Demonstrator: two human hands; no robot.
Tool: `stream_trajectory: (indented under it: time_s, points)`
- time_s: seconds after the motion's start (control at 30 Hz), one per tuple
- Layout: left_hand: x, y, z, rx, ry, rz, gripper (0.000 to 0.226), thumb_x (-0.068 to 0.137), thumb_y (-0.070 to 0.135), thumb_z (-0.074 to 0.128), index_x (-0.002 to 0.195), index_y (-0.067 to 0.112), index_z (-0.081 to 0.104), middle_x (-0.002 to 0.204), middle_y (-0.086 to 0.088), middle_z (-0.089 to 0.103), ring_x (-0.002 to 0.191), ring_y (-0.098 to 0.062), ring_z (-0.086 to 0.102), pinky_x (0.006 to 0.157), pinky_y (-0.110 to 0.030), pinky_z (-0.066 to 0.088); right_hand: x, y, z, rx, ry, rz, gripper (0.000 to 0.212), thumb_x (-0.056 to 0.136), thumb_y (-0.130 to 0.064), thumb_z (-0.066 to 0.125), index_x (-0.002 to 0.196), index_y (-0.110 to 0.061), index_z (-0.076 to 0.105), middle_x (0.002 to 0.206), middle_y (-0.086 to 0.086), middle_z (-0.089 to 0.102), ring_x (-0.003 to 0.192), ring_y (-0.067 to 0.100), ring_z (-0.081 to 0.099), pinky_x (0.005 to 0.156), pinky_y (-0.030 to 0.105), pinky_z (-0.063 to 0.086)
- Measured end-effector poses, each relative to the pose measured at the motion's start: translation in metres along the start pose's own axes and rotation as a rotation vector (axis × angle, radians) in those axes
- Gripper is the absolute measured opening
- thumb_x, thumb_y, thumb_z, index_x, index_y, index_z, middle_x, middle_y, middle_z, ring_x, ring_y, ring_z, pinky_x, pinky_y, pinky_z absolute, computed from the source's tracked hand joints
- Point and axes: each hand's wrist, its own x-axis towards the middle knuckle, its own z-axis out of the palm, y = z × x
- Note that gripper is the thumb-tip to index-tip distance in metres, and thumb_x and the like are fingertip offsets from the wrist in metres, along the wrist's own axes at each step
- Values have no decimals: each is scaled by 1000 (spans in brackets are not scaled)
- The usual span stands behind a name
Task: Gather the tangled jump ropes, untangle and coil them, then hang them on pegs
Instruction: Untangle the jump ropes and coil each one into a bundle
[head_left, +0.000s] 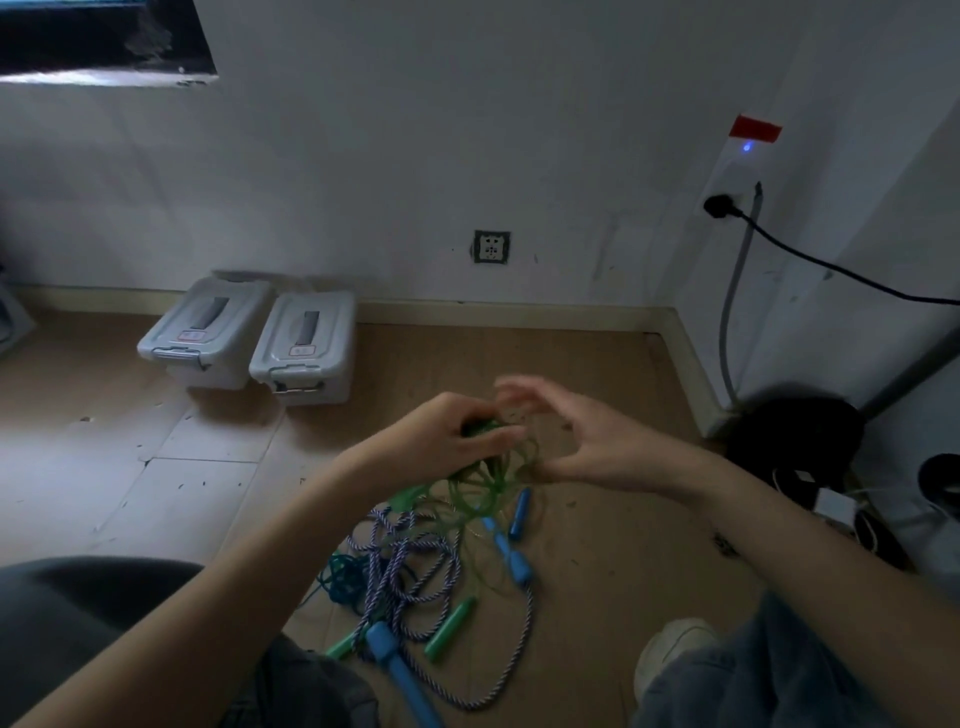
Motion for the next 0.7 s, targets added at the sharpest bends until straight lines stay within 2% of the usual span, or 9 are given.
stream_trajectory:
  time_s: [0.07, 0.13, 0.2, 0.37, 0.47, 0.53, 0.6, 0.67, 0.7]
  points:
    - [0, -1, 0, -20, 6, -17, 20, 86, 36, 55, 73, 22, 59, 60, 7, 54, 49, -5, 47, 46, -15, 38, 1, -5, 4, 94, -35, -38, 12, 87, -21, 62, 99, -23, 61, 92, -3, 67, 83, 8, 65, 73, 14, 49]
    - [-2, -5, -6, -34, 21, -57, 17, 85, 36, 56, 75, 22, 58, 67, 6, 60, 56, -4, 55, 53, -15, 45, 1, -3, -3, 158, 57, -10, 18, 93, -20, 52, 79, -17, 62, 57, -9, 60, 54, 6, 59, 57, 19, 48]
    - [-3, -10, -12, -36, 13, -90, 9, 86, 30, 57, 86, 22, 61, 82, 3, 66, 71, -7, 63, 64, -16, 51, -1, 1, -10, 157, 171, 57, 26, 95, -20, 48, 73, -18, 61, 43, -13, 52, 41, 1, 48, 49, 21, 44]
    - [0, -12, -13, 27, 19, -149, 33, 86, 13, 59, 118, 20, 56, 100, -1, 65, 90, -13, 62, 81, -23, 51, 4, 12, -9, -94, 464, 110, 26, 95, -21, 51, 75, -15, 65, 51, -7, 49, 47, 7, 48, 55, 25, 40]
    - [-2, -9, -12, -238, 71, -250, 29, 90, 11, 51, 117, 20, 53, 101, -3, 61, 85, -17, 57, 69, -25, 52, 6, 13, -10, -127, 562, 106, 23, 94, -19, 52, 82, -9, 69, 59, -9, 52, 54, 5, 46, 53, 17, 37]
    - [-2, -6, -16, -540, 147, -312, 22, 90, 7, 50, 111, 12, 54, 101, -10, 59, 82, -18, 60, 62, -24, 56, 7, 14, -11, -173, 571, 98, 20, 93, -17, 54, 83, -10, 70, 65, -8, 56, 56, 2, 47, 50, 9, 33]
    - [-3, -6, -18, -677, 254, -318, 22, 87, 2, 53, 109, 1, 55, 102, -16, 60, 78, -19, 63, 60, -21, 57, 6, 14, -12, -209, 542, 110, 17, 92, -17, 55, 83, -14, 69, 67, -9, 57, 58, -2, 48, 51, 7, 36]
    - [-2, -7, -19, -585, 331, -301, 24, 85, 1, 57, 108, -4, 56, 96, -16, 64, 75, -17, 66, 61, -19, 56, 6, 16, -13, -173, 488, 150, 15, 92, -17, 55, 85, -15, 68, 69, -8, 61, 59, 1, 54, 57, 8, 39]
    - [-2, -7, -19, -501, 357, -288, 23, 84, 3, 58, 106, -3, 57, 92, -14, 66, 73, -15, 67, 61, -18, 56, 5, 18, -13, -73, 467, 172, 15, 92, -15, 54, 89, -12, 69, 74, -3, 65, 62, 7, 59, 63, 15, 45]
